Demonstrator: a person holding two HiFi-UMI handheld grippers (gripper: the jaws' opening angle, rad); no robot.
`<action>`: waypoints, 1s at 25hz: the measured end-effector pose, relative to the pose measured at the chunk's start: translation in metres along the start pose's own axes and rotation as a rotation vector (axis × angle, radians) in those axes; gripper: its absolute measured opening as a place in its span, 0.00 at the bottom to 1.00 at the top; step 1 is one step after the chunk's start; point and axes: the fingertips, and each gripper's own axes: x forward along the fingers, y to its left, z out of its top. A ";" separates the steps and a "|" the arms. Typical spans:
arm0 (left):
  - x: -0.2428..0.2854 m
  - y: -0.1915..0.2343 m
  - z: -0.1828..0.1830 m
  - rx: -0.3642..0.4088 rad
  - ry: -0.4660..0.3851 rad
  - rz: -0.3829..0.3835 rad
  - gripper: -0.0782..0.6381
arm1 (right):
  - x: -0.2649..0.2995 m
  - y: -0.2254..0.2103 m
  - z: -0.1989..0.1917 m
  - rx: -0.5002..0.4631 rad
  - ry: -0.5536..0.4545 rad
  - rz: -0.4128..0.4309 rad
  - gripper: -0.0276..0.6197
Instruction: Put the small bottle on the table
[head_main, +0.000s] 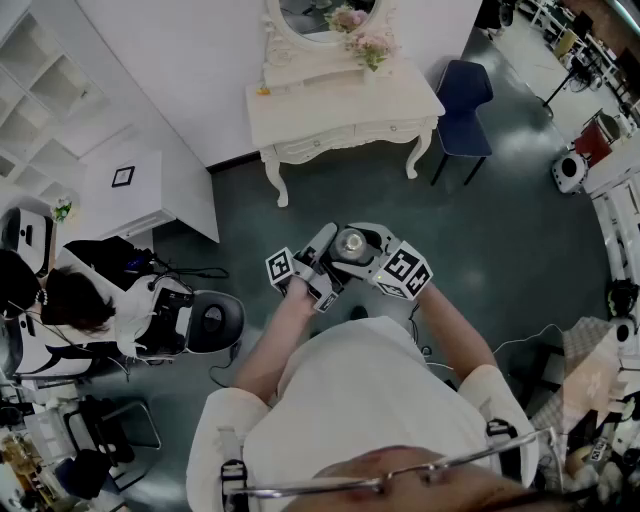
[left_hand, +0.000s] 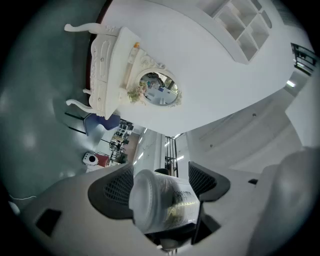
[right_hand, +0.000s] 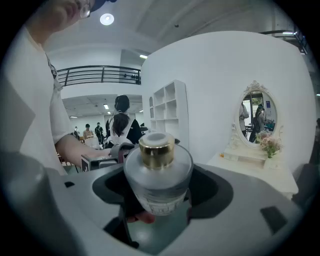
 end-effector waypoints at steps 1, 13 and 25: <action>0.003 0.003 -0.002 0.001 -0.001 -0.003 0.58 | -0.003 -0.002 -0.003 0.000 0.002 0.001 0.58; 0.018 0.004 -0.002 0.020 -0.035 -0.015 0.58 | -0.012 -0.015 -0.002 -0.013 0.001 0.044 0.58; 0.040 0.020 -0.004 0.046 -0.084 -0.024 0.58 | -0.029 -0.036 -0.011 -0.033 0.006 0.096 0.58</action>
